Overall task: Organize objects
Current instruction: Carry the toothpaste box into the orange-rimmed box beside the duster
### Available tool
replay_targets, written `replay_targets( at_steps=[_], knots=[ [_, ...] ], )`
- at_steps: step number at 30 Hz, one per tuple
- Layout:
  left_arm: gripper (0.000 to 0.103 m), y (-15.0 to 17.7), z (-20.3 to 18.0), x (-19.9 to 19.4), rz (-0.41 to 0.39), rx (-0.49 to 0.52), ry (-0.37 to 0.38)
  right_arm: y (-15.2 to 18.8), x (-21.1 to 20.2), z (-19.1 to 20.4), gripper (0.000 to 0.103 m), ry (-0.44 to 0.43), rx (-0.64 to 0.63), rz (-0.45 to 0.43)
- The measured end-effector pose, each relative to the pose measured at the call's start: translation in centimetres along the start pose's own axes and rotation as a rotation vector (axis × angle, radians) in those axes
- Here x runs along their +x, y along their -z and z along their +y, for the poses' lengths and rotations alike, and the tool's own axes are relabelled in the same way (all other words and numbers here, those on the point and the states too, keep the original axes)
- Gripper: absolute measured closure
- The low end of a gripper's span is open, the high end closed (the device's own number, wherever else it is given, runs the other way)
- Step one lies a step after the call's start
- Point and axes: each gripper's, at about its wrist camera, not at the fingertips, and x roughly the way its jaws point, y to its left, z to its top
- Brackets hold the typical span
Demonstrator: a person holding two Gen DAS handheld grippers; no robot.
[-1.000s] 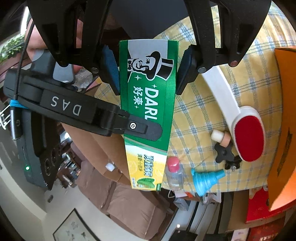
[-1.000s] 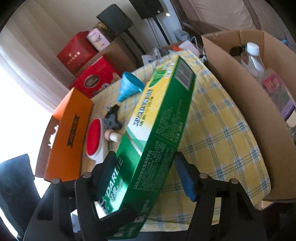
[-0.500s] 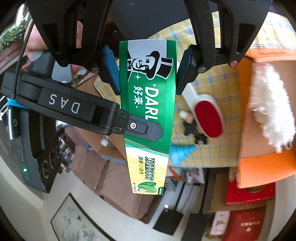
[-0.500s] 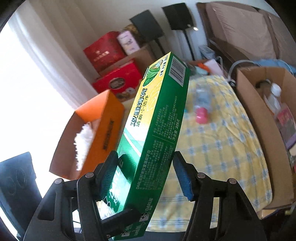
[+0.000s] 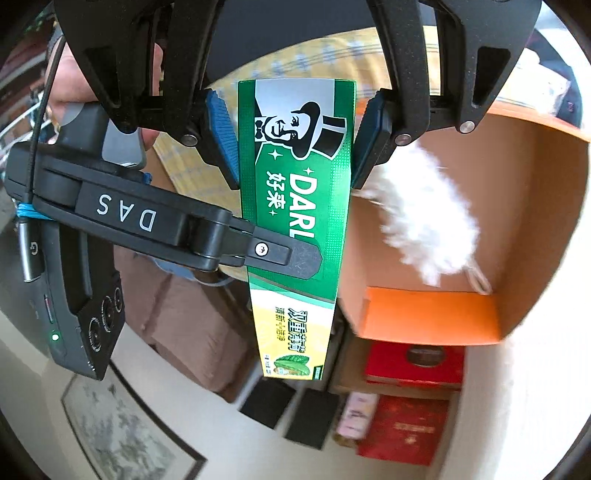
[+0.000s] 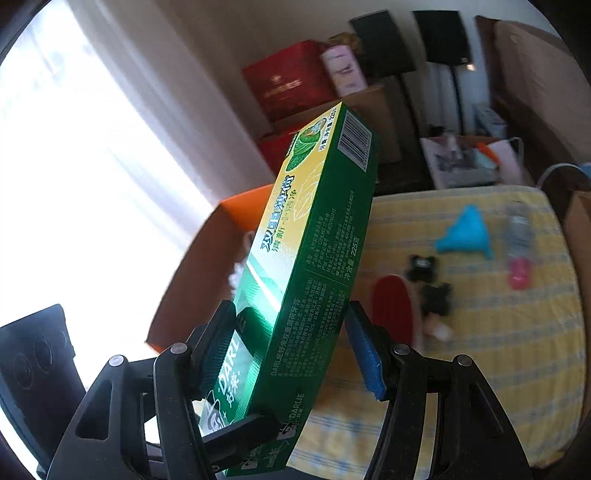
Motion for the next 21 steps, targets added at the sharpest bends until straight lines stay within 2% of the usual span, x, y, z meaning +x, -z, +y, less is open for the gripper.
replay_targets(
  at_steps=[9, 21],
  knots=[
    [0.048, -1.2, 6.3, -1.4, -0.03, -0.055, -0.107, -2.1, 6.3, 4.0, 0.04, -0.12, -0.016, 0.083],
    [0.048, -1.6, 12.2, -0.5, -0.005, -0.106, -0.197, -3.9, 14.4, 6.9, 0.041, -0.163, -0.026, 0.205]
  ],
)
